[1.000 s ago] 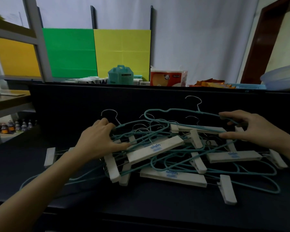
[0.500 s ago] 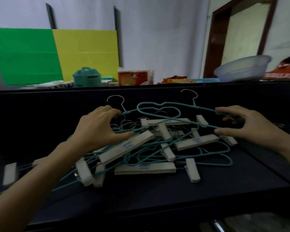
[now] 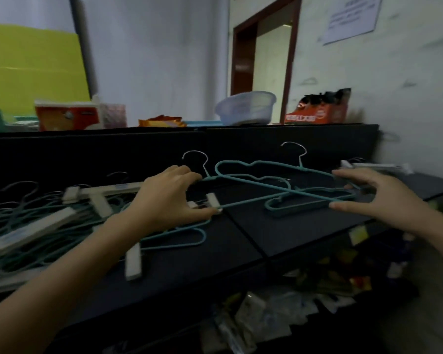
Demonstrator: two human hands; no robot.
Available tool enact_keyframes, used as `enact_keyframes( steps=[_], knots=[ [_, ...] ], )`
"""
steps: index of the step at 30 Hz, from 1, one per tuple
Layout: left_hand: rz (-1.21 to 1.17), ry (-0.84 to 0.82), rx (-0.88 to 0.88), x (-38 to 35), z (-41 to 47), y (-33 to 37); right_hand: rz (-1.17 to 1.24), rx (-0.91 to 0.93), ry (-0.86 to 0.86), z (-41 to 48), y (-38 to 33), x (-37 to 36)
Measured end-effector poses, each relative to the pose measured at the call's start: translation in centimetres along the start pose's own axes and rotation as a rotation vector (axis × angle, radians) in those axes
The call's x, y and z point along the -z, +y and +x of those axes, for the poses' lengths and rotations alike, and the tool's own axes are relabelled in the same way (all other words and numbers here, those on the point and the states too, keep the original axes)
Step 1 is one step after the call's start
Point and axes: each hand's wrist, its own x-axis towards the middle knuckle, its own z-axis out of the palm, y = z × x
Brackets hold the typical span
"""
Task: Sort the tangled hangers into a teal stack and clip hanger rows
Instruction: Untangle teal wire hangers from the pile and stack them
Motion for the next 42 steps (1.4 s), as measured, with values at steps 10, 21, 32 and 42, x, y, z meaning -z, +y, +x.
enact_keyframes(
  steps=[10,21,32,42],
  knots=[
    [-0.082,-0.139,0.015,-7.1,5.8,12.6,-0.012,-0.048,-0.039,-1.2,12.9,6.4],
    [-0.09,-0.089,0.025,-11.3,13.1,16.8,-0.031,-0.027,-0.048,2.8,20.3,8.6],
    [-0.121,-0.148,0.055,-15.8,20.2,16.5,-0.007,0.043,-0.125,11.5,24.3,7.7],
    [-0.188,-0.315,0.135,-18.2,21.0,16.6,0.031,0.129,-0.206,15.6,26.8,6.6]
  ],
)
